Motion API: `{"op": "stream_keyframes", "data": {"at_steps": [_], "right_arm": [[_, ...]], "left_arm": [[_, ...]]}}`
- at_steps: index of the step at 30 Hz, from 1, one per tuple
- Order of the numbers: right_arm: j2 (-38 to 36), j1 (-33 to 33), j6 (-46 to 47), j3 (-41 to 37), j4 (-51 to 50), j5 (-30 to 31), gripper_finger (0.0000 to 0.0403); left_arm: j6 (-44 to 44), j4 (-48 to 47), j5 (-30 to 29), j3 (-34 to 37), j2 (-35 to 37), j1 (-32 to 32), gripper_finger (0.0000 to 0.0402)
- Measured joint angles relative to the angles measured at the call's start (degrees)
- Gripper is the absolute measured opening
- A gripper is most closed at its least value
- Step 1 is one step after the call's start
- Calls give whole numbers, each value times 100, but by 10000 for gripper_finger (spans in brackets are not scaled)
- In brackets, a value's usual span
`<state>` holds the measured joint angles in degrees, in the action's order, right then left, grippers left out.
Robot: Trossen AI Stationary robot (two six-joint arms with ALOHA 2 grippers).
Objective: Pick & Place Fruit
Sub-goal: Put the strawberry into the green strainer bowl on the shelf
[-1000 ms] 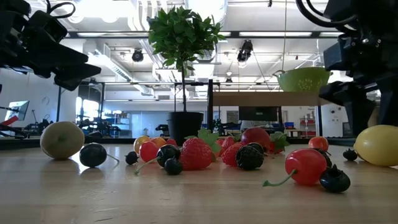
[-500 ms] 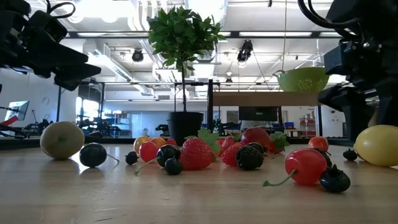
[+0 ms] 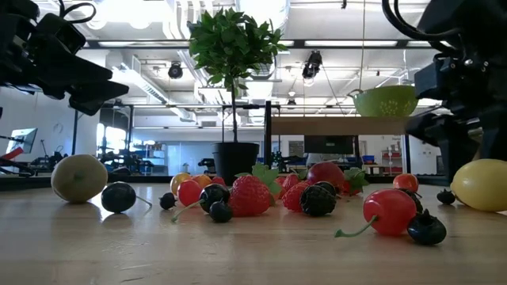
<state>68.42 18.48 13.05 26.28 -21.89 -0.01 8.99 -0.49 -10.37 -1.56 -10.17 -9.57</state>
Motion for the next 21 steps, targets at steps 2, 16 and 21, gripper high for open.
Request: {"op": "stream_keyframes", "data": {"at_steps": [2, 16, 21], "right_arm": [[0, 0, 0, -33, 1, 0, 155], [0, 0, 1, -144, 172, -4, 73], [3, 0, 40, -144, 163, -122, 25]], "left_arm": [[0, 0, 0, 0, 2, 0, 229], [0, 0, 0, 0, 0, 0, 229], [1, 0, 0, 0, 2, -1, 229]]}}
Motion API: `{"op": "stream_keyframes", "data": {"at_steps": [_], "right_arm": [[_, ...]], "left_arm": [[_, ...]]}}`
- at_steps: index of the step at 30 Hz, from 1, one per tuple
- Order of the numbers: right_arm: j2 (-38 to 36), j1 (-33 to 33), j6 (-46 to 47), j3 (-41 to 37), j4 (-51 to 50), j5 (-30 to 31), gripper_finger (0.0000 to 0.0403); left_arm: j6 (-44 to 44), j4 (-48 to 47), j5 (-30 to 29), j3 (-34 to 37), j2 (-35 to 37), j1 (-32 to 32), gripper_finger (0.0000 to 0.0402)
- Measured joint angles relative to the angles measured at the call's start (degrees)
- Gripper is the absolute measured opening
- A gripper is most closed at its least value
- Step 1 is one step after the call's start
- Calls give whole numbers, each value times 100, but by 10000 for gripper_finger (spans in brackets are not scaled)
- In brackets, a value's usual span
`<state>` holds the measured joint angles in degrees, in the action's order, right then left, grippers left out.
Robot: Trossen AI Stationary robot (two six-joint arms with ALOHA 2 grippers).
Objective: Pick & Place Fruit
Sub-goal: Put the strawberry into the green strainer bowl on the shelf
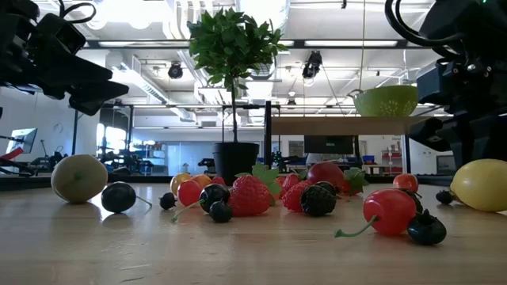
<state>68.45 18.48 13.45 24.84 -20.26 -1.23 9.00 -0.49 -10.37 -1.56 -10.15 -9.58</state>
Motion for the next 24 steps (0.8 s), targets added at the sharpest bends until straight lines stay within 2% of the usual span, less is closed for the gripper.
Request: {"op": "stream_keyframes", "data": {"at_steps": [2, 16, 24], "right_arm": [[1, 2, 7, 17, -6, -113, 13], [1, 2, 348, 337, -48, -299, 9], [-9, 2, 88, 937, -378, -379, 8]], "left_arm": [[0, 0, 0, 0, -2, 1, 229], [1, 0, 0, 0, 0, -1, 229], [-1, 0, 0, 0, -2, 1, 229]]}}
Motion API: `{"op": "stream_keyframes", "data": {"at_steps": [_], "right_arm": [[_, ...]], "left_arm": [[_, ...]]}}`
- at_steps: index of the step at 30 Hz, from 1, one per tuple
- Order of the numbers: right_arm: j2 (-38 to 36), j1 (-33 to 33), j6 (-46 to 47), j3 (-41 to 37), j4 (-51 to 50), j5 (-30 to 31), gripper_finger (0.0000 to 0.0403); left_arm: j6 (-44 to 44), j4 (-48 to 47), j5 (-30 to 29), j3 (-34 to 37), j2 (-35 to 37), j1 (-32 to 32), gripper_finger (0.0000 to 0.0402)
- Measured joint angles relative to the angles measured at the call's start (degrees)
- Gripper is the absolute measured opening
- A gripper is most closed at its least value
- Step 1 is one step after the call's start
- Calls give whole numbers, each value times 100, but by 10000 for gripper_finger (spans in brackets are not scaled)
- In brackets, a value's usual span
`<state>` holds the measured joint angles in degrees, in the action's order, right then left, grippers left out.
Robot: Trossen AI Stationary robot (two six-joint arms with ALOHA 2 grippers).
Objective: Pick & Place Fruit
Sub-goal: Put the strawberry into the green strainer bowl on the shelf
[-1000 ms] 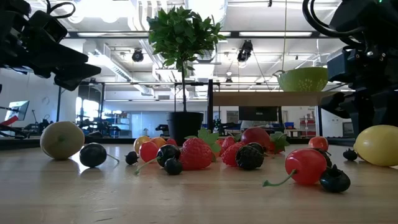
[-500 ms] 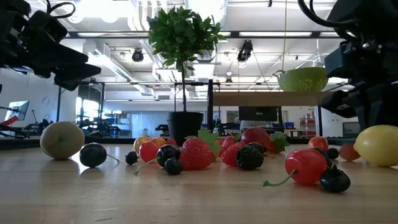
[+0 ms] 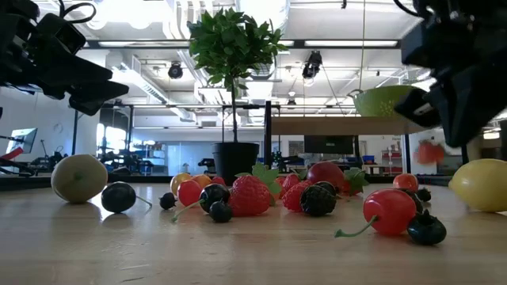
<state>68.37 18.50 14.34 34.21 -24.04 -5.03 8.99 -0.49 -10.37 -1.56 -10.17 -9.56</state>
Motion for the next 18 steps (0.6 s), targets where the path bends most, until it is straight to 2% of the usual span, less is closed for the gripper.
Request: {"op": "stream_keyframes", "data": {"at_steps": [6, 18], "right_arm": [[-3, -2, -444, 715, -764, 258, 8], [-5, -94, -918, 2471, -2951, 2047, 8]], "left_arm": [[0, 0, 0, 0, 2, 0, 229], [0, 0, 0, 0, 0, -1, 229]]}}
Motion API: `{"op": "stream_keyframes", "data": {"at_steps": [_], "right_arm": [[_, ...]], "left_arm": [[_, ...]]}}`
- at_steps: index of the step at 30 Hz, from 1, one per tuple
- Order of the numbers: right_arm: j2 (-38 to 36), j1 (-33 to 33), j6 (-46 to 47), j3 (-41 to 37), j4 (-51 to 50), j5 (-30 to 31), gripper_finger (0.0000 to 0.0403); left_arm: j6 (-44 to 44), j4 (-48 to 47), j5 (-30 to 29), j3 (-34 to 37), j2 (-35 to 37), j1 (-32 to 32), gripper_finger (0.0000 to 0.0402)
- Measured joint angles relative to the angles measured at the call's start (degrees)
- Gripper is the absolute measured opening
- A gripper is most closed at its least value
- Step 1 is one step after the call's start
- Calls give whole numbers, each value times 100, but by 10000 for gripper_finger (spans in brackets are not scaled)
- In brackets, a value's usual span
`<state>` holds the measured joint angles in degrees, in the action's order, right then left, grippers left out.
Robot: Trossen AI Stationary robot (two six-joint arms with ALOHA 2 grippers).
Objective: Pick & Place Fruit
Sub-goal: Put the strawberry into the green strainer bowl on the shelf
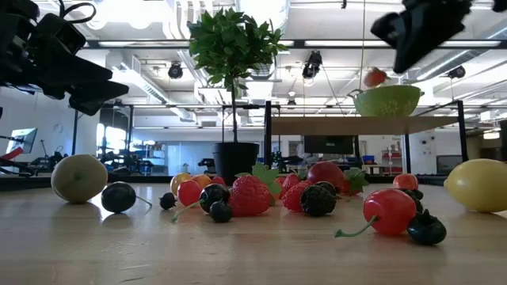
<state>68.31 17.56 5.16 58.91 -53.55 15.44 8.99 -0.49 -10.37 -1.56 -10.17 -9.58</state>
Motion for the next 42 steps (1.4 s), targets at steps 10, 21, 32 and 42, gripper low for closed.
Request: {"op": "stream_keyframes", "data": {"at_steps": [10, 21, 32, 42], "right_arm": [[-6, -1065, -330, 1218, -1140, 713, 8], [-9, -3206, -1094, 1855, -1380, 723, 8], [-11, -5427, -1247, 1963, -1378, 704, 8], [-11, -6492, -1133, 1932, -1723, -63, 8]], "left_arm": [[1, 0, 0, 0, 0, 1, 229], [0, 0, 0, 0, 1, 0, 229], [1, 0, 0, 0, 0, 0, 229], [0, 0, 0, 0, 0, 1, 229]]}}
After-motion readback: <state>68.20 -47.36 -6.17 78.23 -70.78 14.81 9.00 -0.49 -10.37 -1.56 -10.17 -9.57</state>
